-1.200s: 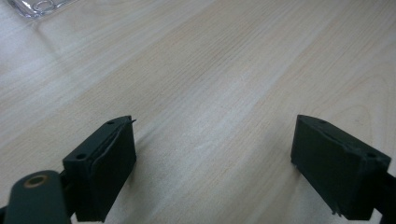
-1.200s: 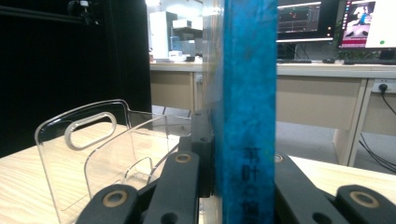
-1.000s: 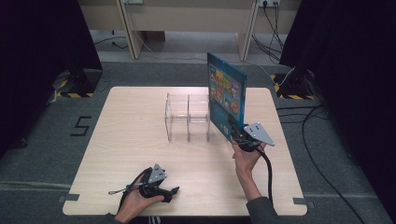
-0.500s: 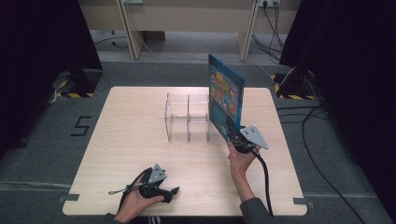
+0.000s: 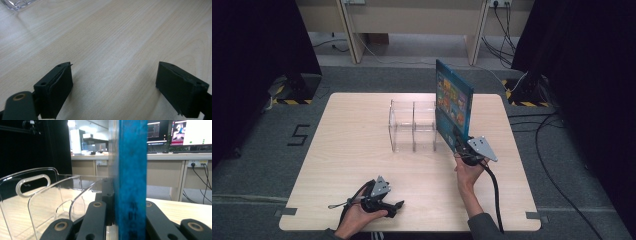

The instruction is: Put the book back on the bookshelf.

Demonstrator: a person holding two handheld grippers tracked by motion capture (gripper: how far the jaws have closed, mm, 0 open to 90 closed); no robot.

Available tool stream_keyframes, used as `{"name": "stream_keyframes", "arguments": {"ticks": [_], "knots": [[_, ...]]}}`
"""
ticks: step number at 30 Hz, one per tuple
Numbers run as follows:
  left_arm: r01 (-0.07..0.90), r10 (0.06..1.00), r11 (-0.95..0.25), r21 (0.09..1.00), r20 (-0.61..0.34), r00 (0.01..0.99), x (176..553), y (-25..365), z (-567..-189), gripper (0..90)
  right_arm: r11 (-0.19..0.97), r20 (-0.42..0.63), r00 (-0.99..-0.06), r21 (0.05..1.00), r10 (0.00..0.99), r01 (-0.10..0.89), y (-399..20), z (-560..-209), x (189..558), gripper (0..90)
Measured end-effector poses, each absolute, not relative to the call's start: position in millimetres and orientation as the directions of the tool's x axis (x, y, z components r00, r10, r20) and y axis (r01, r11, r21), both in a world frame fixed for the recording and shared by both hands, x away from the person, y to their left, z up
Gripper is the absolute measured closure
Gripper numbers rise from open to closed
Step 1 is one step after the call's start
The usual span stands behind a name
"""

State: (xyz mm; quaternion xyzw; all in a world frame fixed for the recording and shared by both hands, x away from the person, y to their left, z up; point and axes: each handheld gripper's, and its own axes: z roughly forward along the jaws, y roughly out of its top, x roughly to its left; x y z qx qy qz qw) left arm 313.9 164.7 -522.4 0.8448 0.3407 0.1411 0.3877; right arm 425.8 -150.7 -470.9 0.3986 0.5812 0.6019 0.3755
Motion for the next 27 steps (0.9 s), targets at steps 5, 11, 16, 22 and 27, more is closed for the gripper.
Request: {"name": "stream_keyframes", "arguments": {"ticks": [5,11,16,22,27], "knots": [[0.466,0.685,-0.467,0.751,-0.026,0.728,314,165,-522,13.0,-0.02,0.043,-0.399,0.998,0.916,0.061,-153,-472,416,82.5],[0.464,0.682,-0.468,0.752,-0.027,0.731,314,164,-522,12.9,-0.021,0.065,-0.407,0.994,0.911,0.111,-160,-476,408,81.9],[0.463,0.681,-0.47,0.751,-0.025,0.732,314,164,-522,12.9,-0.007,0.064,-0.407,0.99,0.911,0.139,-165,-482,404,81.6],[0.463,0.681,-0.469,0.752,-0.026,0.732,314,164,-522,12.9,-0.018,0.079,-0.397,0.988,0.914,0.153,-170,-482,405,80.8],[0.461,0.679,-0.473,0.751,-0.023,0.734,314,164,-522,12.9,0.01,0.053,-0.398,0.988,0.916,0.156,-172,-482,404,79.2]]}}
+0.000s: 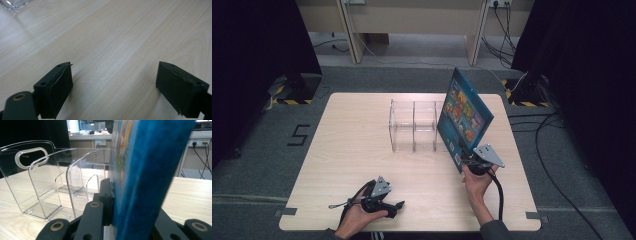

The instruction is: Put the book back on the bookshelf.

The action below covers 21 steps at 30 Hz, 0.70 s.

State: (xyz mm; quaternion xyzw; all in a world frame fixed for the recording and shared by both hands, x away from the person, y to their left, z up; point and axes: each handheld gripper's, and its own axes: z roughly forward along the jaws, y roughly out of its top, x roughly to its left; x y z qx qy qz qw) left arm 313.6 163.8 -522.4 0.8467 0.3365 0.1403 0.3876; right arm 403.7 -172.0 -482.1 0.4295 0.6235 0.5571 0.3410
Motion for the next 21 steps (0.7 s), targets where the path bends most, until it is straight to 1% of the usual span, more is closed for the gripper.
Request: {"name": "stream_keyframes", "arguments": {"ticks": [3,6,8,12,18,21], "knots": [[0.461,0.678,-0.473,0.751,-0.023,0.734,314,164,-522,12.9,0.005,0.066,-0.41,0.986,0.91,0.169,-171,-483,404,73.7],[0.461,0.678,-0.473,0.751,-0.024,0.735,314,164,-522,12.9,0.042,0.027,-0.411,0.986,0.911,0.159,-172,-482,402,69.0],[0.461,0.677,-0.473,0.751,-0.024,0.735,313,164,-522,12.9,0.036,0.039,-0.414,0.985,0.91,0.171,-172,-481,401,65.7],[0.461,0.677,-0.473,0.751,-0.024,0.735,313,164,-522,12.9,0.077,0.009,-0.434,0.981,0.901,0.18,-173,-480,397,63.1],[0.461,0.677,-0.474,0.751,-0.025,0.736,313,164,-522,12.9,0.138,-0.004,-0.49,0.961,0.872,0.238,-179,-478,391,54.3],[0.461,0.677,-0.474,0.751,-0.025,0.736,313,164,-522,12.9,0.144,0.021,-0.523,0.951,0.852,0.273,-184,-478,386,51.9]]}}
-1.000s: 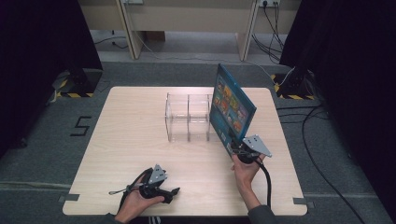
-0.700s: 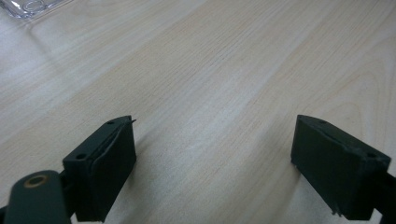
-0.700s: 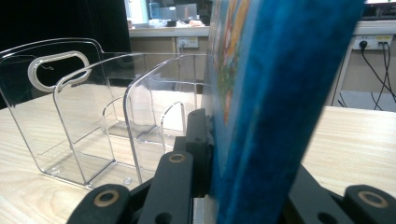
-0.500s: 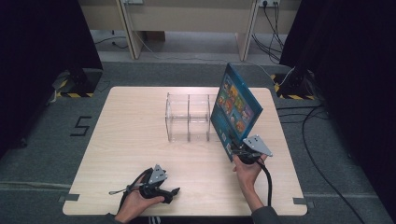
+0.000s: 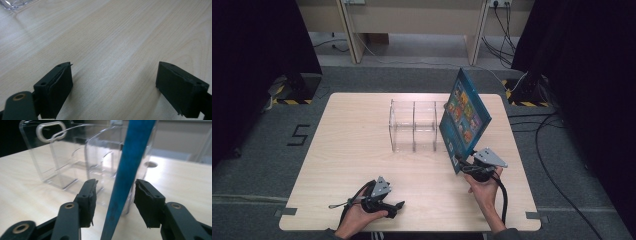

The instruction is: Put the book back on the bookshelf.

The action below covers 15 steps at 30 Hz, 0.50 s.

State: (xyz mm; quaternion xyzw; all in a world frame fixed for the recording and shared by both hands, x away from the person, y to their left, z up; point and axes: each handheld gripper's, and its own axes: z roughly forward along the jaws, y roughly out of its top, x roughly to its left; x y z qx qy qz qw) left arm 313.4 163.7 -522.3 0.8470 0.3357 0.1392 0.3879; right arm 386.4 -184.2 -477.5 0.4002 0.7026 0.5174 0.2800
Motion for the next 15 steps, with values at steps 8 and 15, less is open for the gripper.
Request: {"name": "stream_keyframes", "arguments": {"ticks": [8,15], "knots": [[0.461,0.677,-0.473,0.751,-0.025,0.735,313,164,-522,12.9,0.315,-0.083,-0.618,0.909,0.781,0.275,-192,-480,369,57.3],[0.461,0.677,-0.473,0.751,-0.025,0.735,313,164,-522,12.9,0.328,-0.089,-0.638,0.906,0.765,0.267,-187,-480,373,65.3]]}}
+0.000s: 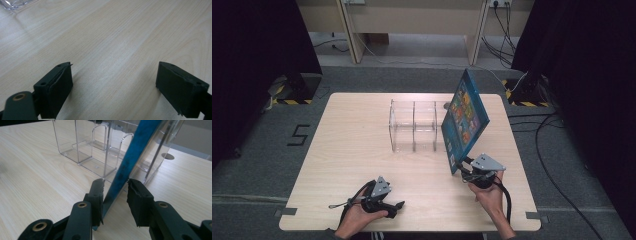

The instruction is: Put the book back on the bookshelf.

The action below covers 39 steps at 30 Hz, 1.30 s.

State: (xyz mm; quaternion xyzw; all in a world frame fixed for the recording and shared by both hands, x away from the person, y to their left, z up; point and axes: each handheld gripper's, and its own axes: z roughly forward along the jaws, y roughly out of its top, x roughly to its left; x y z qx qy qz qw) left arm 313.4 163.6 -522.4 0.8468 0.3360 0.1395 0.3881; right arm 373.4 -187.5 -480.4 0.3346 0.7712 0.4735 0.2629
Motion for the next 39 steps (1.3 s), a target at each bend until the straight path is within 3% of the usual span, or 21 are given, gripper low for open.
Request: {"name": "stream_keyframes", "arguments": {"ticks": [7,13,39], "knots": [[0.461,0.677,-0.473,0.751,-0.025,0.735,313,164,-522,12.9,0.331,-0.089,-0.632,0.902,0.77,0.276,-185,-480,374,63.9],[0.46,0.677,-0.474,0.751,-0.024,0.736,313,164,-522,12.9,0.308,-0.087,-0.604,0.912,0.792,0.272,-190,-478,373,49.9],[0.443,0.645,-0.498,0.746,-0.023,0.764,314,159,-523,9.4,0.227,-0.011,-0.605,0.932,0.796,0.283,-202,-469,364,39.6]]}}
